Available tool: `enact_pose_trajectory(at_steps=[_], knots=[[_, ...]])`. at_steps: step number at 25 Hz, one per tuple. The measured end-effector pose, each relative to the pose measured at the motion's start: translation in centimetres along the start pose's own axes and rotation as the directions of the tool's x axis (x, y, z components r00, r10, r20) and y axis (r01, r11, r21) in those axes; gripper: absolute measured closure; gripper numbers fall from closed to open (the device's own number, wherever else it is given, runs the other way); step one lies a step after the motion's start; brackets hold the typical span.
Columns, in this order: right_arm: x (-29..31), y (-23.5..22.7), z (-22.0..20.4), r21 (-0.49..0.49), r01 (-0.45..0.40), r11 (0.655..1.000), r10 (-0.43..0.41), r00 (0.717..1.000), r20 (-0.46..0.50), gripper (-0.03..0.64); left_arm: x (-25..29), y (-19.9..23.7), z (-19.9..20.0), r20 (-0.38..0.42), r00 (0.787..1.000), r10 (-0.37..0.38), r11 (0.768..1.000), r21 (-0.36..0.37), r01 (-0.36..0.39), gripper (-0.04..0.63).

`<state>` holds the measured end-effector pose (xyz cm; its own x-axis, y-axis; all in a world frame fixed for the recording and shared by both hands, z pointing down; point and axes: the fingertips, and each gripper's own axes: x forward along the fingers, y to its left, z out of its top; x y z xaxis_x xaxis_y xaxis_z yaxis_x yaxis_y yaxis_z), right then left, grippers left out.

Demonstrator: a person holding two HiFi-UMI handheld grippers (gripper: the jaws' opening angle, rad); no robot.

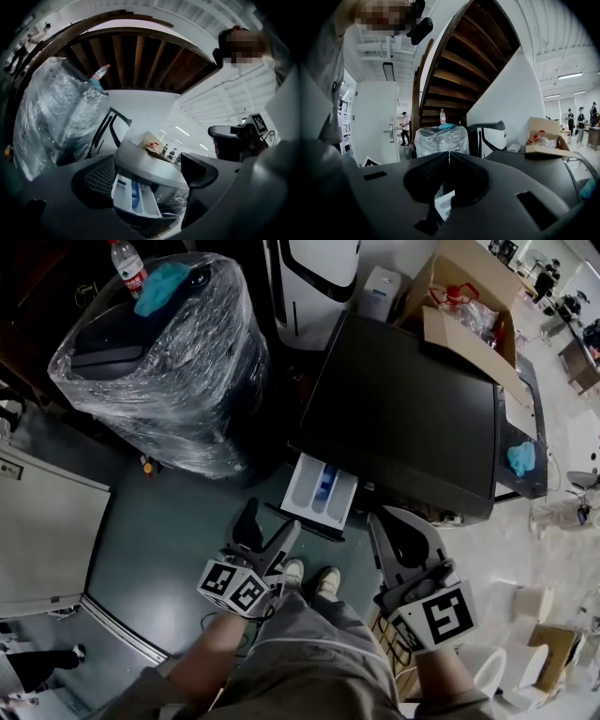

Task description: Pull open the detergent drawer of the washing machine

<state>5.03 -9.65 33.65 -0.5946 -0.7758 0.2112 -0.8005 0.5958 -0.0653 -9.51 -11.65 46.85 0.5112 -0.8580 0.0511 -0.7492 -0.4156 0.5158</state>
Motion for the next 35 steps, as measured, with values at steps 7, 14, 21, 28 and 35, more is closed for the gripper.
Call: enact_pose_trajectory(at_steps=[7,14,21,28,35], knots=[[-2.5,-0.9,3.9,-0.017,0.05,0.999,-0.049,0.998,0.047,0.584,1.8,-6.2,6.6,-0.027,0.993,-0.118,0.966,0.227,0.122,0.14],[-4.8,-2.3,6.6,0.031,0.082,0.996,-0.084,0.992,0.096,0.584,2.4,-10.8,12.0,-0.017,0.989,-0.147,0.898,0.416,0.141,0.305],[-6.6,-3.8,9.0,0.0,0.122,0.993,-0.121,0.985,0.122,0.584,2.9,-13.6,16.4,-0.002,0.991,-0.136,0.845,0.521,0.117,0.416],[-7.8,-4.6,11.7,-0.055,0.14,0.989,-0.13,0.98,0.153,0.584,4.0,-15.7,19.6,0.011,0.993,-0.121,0.788,0.609,0.089,0.499],[-8.2,-5.6,13.7,-0.075,0.164,0.984,-0.146,0.969,0.2,0.584,5.0,-16.4,21.2,-0.014,0.993,-0.115,0.761,0.642,0.097,0.572]])
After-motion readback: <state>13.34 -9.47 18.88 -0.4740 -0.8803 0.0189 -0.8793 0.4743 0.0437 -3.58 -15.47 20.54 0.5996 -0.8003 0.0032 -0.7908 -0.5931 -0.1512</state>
